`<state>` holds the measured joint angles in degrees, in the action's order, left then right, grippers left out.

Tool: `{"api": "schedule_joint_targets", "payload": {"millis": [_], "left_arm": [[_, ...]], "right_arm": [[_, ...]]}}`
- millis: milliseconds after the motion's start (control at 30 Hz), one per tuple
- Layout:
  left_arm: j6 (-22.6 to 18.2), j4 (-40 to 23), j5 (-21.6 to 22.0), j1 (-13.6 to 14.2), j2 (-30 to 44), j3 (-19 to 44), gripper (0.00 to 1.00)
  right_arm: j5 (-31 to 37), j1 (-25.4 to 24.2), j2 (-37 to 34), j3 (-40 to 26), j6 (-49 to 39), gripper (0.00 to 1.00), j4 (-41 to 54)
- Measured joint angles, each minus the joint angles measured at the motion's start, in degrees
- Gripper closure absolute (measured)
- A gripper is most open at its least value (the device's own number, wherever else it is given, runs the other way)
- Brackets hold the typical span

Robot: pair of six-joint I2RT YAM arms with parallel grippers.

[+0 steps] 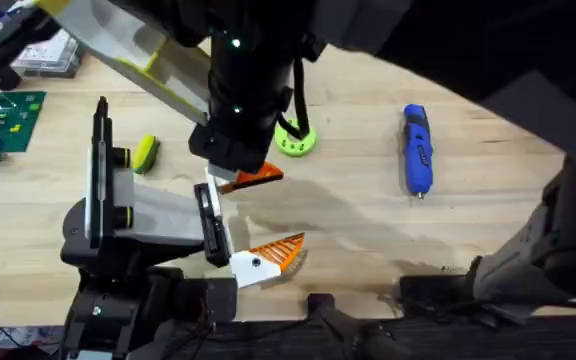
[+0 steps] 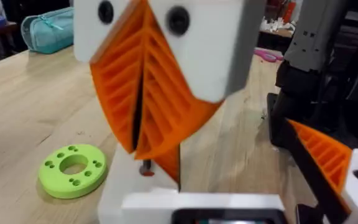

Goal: Pick up the gripper from the table and insert it into the empty holder that is missing its gripper. Then pick up a screw, insert it into the mounting hole, and use the screwdriver to tighten it. Finally, clean up the table by picking up the vegetable and placing it into the bucket.

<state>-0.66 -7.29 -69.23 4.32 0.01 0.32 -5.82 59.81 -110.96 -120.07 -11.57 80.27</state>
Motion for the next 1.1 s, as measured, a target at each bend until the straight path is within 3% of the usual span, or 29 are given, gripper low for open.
{"api": "schedule_joint_targets", "payload": {"millis": [1100], "left_arm": [[0.0, 0.0, 0.0, 0.0, 0.0, 0.0, 0.01]], "right_arm": [[0.0, 0.9, 0.0, 0.0, 0.0, 0.995, 0.0]]}}
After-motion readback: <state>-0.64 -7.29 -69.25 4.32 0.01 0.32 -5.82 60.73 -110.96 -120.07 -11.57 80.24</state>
